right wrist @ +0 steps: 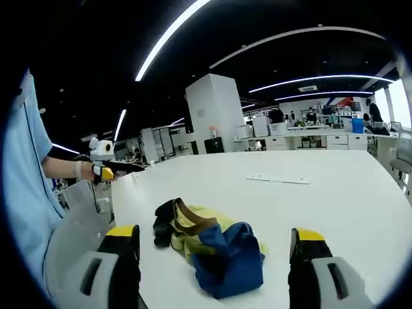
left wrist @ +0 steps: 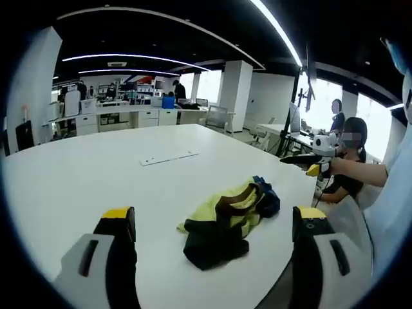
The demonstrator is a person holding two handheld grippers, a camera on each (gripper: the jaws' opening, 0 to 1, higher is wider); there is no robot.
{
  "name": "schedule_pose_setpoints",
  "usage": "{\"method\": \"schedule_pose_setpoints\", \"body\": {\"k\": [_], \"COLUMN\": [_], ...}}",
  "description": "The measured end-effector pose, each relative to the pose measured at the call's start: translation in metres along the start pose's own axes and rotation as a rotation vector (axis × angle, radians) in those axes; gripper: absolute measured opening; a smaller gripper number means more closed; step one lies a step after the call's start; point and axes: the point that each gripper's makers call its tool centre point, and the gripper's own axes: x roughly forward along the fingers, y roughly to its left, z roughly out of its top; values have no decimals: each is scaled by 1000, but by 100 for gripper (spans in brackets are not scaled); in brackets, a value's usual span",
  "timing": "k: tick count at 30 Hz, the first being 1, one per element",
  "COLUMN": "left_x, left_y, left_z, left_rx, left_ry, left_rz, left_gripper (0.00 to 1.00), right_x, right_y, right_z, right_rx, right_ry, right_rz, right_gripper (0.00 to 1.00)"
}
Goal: Fold the garment on the visible template until the final outline fits inside the template.
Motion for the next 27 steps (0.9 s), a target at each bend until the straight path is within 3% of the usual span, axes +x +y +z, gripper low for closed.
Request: {"method": "schedule_pose_setpoints", "body": {"k": [15, 27], "left_x": [-2, 5], "left_y": [2, -1], "left_z": [-4, -9], "left_rx": [-3, 61], "left_ry": [6, -3], "left_rz": [-1, -26], "left_gripper": [99, 99], "right_x": [6, 17], "right_y": [-2, 4], "right_z": [-5, -2], "right_rx": [2, -34], "right_ry": [34, 103], "right_rz": [13, 51], "right_gripper": [98, 98]}}
